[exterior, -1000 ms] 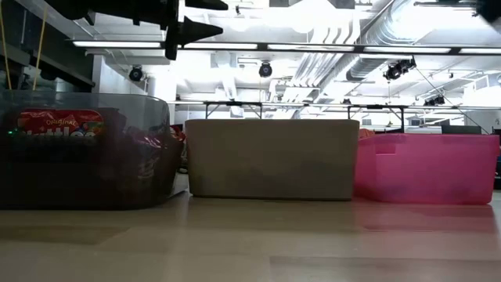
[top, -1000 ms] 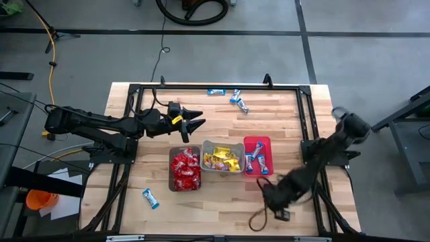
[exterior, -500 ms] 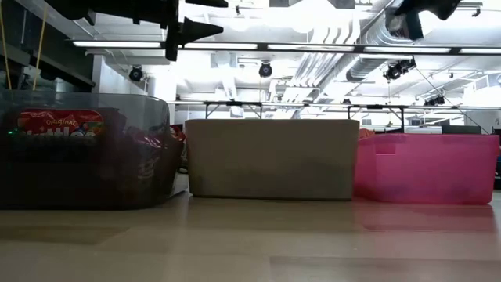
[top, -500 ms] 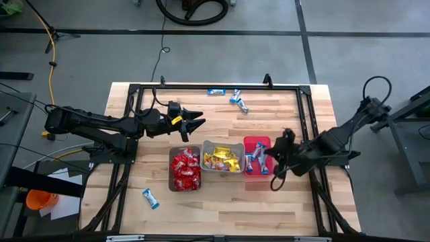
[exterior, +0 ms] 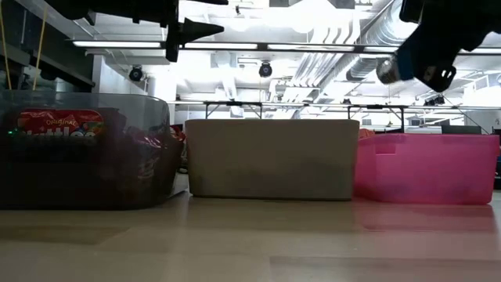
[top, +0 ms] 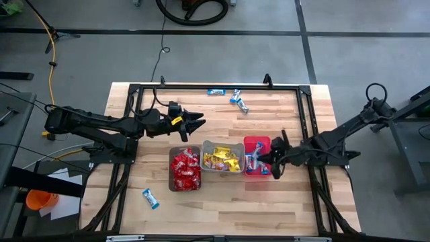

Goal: Sort candy
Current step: Put the white chocolate into the pink bin

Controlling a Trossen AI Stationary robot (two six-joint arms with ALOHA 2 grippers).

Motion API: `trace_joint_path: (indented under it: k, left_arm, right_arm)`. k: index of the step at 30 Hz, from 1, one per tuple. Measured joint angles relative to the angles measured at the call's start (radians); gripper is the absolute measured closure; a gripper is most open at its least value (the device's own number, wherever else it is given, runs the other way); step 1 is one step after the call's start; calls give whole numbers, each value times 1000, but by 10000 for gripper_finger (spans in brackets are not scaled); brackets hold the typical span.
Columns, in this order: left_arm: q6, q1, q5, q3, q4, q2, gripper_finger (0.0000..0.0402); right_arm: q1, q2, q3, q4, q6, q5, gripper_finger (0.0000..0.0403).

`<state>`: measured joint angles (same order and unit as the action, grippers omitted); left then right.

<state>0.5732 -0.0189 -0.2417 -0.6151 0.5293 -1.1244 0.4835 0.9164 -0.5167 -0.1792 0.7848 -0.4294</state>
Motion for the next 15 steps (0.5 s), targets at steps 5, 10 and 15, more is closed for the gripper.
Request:
trace_joint_path:
  k: [5, 10, 15]
  left_arm:
    - [0, 0, 0, 0, 0, 0, 198]
    - [0, 0, 0, 0, -2, 0, 198]
    - [0, 0, 0, 0, -9, 0, 198]
  right_arm:
    - [0, -30, 16, 20, -8, -46, 403]
    - [0, -30, 16, 17, -44, -22, 403]
    - [-6, -30, -3, -68, 13, -21, 397]
